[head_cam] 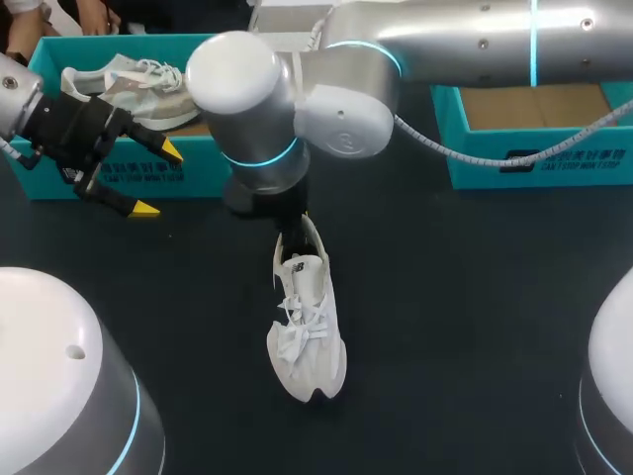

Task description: Take the shoe out of the shoebox, open the shoe tongue, remove and reinsert the insole, then place the shoe into the shoebox

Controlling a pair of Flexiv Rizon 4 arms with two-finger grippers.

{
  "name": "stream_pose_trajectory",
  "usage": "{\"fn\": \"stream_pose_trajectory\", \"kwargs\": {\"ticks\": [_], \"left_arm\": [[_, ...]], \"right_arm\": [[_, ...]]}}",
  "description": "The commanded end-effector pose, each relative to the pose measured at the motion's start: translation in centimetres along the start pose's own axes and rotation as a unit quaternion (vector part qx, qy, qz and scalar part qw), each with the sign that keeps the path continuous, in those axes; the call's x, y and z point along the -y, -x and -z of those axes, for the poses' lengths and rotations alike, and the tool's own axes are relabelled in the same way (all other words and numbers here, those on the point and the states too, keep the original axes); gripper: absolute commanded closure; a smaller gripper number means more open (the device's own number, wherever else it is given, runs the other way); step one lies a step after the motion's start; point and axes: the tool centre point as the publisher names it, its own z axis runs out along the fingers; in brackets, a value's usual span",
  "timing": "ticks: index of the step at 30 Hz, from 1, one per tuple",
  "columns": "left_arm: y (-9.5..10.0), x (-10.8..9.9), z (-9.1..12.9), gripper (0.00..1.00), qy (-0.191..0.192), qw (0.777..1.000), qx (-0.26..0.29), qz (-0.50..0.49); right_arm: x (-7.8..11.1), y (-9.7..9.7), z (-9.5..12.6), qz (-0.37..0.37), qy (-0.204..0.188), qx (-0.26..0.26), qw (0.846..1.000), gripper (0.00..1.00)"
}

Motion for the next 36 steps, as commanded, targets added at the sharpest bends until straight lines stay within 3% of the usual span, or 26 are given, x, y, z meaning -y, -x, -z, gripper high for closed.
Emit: {"fn": "stream_pose_trajectory", "kwargs": {"ticks": [1,12,14,15,16,23,25,28,36], "left_arm": [[-0.1,0.0,0.0,0.00,0.001,1.000,0.000,0.000],[-0.1,0.0,0.0,0.00,0.001,1.000,0.000,0.000],[-0.1,0.0,0.0,0.00,0.001,1.000,0.000,0.000],[-0.1,0.0,0.0,0.00,0.001,1.000,0.000,0.000],[-0.1,0.0,0.0,0.00,0.001,1.000,0.000,0.000],[-0.1,0.0,0.0,0.00,0.001,1.000,0.000,0.000],[-0.1,0.0,0.0,0.00,0.001,1.000,0.000,0.000],[-0.1,0.0,0.0,0.00,0.001,1.000,0.000,0.000],[-0.1,0.0,0.0,0.00,0.001,1.000,0.000,0.000]], "right_arm": [[-0.1,0.2,-0.8,0.003,0.003,0.000,1.000,0.55],[0.3,0.6,-1.9,0.013,-0.014,-0.009,1.000,0.59],[0.4,0.6,-2.1,0.020,-0.024,-0.010,0.999,0.67],[0.3,0.6,-2.1,0.022,-0.028,-0.011,0.999,0.80],[0.3,0.6,-2.1,0.027,-0.033,-0.011,0.999,1.00],[0.9,0.5,-1.5,-0.006,-0.071,-0.010,0.997,1.00],[1.2,0.7,-0.1,-0.026,-0.092,-0.016,0.995,1.00],[1.2,1.2,2.2,-0.026,-0.088,-0.016,0.996,1.00],[1.1,3.5,10.6,0.000,-0.025,-0.009,1.000,1.00]]}}
